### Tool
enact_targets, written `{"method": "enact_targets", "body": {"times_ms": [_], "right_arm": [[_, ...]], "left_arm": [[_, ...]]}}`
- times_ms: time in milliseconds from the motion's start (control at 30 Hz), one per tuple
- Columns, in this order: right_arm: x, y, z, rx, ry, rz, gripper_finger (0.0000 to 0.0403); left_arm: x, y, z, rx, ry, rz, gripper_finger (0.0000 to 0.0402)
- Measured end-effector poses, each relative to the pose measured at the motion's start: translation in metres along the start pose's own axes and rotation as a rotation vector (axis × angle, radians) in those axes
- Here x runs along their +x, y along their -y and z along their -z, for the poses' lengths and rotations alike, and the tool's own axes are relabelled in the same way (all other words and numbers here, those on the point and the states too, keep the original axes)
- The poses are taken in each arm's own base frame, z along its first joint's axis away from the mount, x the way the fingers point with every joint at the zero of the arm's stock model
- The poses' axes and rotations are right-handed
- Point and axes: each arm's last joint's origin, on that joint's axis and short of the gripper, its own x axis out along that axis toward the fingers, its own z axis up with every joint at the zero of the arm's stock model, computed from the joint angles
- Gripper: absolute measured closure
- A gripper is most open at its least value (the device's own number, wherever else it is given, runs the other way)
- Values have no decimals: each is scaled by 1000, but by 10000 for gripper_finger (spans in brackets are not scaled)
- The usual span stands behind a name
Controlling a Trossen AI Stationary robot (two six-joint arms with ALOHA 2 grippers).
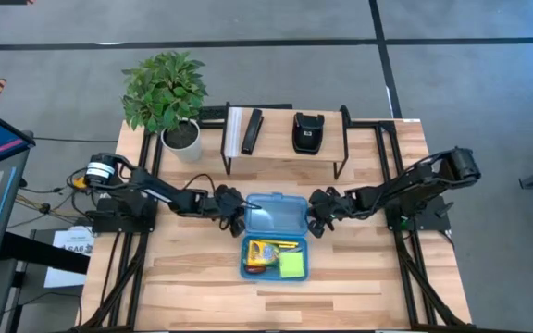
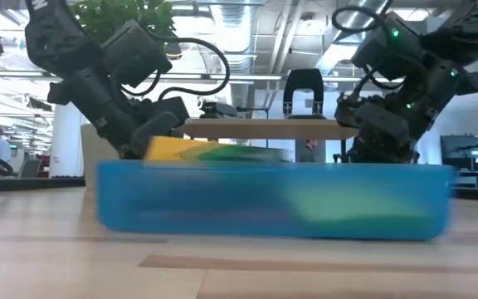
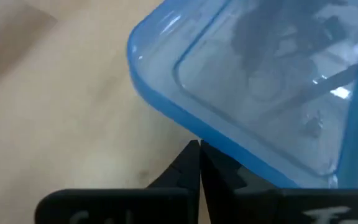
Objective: Pack school essentials
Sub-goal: Close the blue supply box
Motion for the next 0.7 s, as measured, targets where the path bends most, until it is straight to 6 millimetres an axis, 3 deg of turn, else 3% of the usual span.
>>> {"method": "enact_targets", "body": {"times_ms": [467,700], "right_arm": [[-5,-3,-8,-10,67,-15,397],[-18,-7,-18,-33,144,-60,397]], "left_arm": [[-28,-1,-17,32,69,-47,401],[-38,0,-22,37,91,-40,401]]}}
